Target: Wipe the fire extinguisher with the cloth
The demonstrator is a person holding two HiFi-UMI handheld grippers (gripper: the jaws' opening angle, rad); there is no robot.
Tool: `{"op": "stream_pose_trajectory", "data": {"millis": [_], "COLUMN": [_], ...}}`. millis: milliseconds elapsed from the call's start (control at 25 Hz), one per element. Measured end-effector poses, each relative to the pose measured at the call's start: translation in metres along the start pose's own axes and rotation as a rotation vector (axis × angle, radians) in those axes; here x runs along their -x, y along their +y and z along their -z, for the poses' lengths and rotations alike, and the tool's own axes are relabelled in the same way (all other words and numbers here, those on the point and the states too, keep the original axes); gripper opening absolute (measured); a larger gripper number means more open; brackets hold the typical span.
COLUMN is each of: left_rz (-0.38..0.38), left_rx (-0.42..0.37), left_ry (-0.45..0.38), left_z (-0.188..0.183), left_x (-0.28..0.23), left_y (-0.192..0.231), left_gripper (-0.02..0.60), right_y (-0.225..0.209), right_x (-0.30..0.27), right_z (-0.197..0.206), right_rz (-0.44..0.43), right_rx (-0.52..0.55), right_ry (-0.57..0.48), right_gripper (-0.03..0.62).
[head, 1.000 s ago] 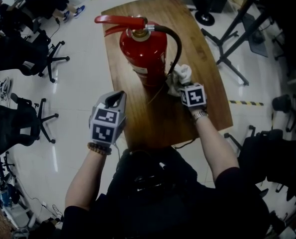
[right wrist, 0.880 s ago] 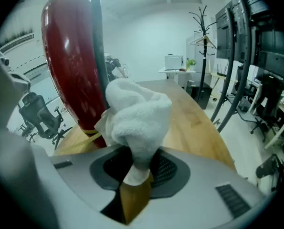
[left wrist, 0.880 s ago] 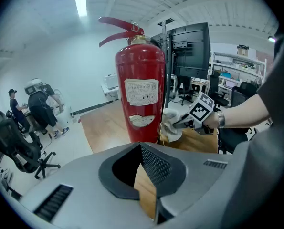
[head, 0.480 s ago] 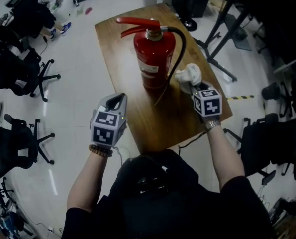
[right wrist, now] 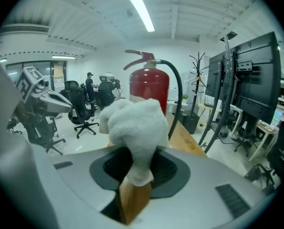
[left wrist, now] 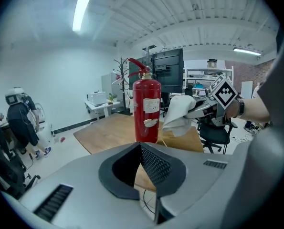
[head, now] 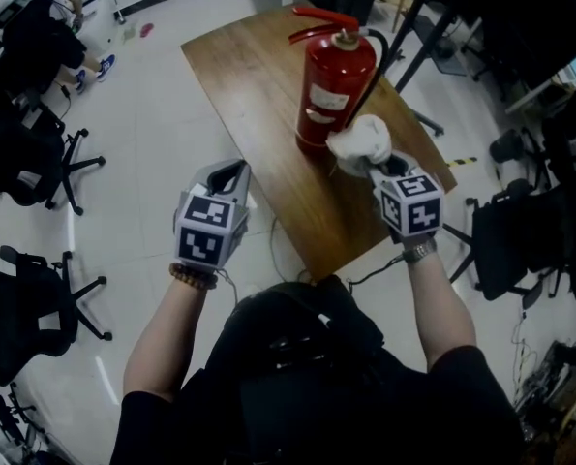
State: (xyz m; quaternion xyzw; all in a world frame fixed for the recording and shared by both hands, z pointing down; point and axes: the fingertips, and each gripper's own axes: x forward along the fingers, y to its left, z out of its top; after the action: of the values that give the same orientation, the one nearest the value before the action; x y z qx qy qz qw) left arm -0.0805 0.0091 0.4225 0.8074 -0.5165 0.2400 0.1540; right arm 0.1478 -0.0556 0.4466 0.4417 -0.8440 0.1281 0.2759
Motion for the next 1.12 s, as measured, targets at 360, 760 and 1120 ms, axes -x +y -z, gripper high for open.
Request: {"op": "stream_pose_trajectory", "data": {"millis": [360,760,1120], "left_rz": [0.147,0.358,0.462], "left_rx": [-0.154,-0.223,-0.119], "left_ry": [-0.064,-0.097,-0.004], "left_z": [0.0,-0.016,0.001], "left_x": [0.056,0.088,0.093], "left_y": [0.011,-0.01,-0.012], "left_gripper": [0.0,0.225,0.316], "right_y": [0.119,0.211,0.265], "right_x": [0.012,0.007,0.011], "right_z": [-0.031,-0.051,-0.064], "right_rz": [-0.12,-0.222,-0.337], "right_rx": [0.145,0.388,0.638], "right_ry": [-0.059,-0.039,-0.097], "right_gripper": [0.117,0.118,0.118]}}
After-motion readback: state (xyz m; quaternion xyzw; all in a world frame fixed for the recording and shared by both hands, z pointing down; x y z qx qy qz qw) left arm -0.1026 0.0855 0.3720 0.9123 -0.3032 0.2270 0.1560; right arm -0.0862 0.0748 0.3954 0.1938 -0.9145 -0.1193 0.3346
